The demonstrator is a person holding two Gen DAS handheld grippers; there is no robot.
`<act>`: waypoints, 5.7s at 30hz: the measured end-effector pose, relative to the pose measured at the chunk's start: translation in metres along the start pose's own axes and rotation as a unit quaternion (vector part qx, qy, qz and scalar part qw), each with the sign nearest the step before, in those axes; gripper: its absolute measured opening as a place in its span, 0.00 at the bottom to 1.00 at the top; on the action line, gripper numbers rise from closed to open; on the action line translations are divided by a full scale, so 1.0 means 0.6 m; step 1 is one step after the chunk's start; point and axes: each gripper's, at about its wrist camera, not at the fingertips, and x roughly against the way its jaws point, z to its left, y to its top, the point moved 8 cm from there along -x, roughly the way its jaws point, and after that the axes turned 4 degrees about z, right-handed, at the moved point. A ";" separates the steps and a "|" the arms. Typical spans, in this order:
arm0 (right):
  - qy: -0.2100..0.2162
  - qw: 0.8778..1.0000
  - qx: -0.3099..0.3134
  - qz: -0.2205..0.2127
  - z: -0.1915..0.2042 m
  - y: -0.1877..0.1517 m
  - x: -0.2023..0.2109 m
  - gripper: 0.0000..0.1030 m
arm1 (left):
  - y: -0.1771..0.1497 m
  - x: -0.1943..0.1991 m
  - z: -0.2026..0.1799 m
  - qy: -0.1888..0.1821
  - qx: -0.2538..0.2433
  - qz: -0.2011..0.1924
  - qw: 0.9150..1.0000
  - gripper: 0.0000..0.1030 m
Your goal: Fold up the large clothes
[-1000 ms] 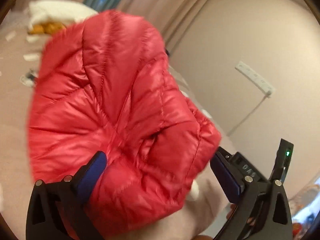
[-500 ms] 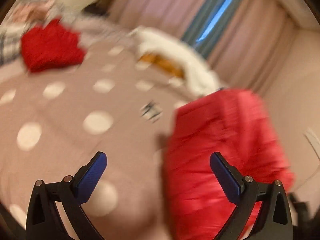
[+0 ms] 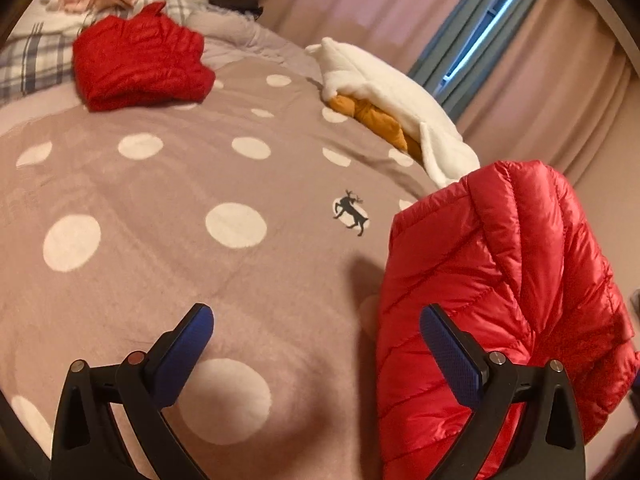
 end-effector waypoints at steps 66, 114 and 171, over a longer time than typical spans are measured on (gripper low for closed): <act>-0.055 0.983 -0.171 0.034 -0.231 -0.097 -0.007 0.51 | -0.158 -0.113 -0.236 -0.165 -0.124 0.125 0.971 1.00; 0.010 0.968 -0.252 0.009 -0.314 -0.152 -0.005 1.00 | -0.049 -0.071 -0.119 -0.075 -0.110 0.068 0.989 1.00; 0.243 0.894 -0.356 0.124 -0.212 -0.218 -0.040 0.41 | -0.141 0.007 -0.281 -0.223 -0.153 0.184 0.945 0.89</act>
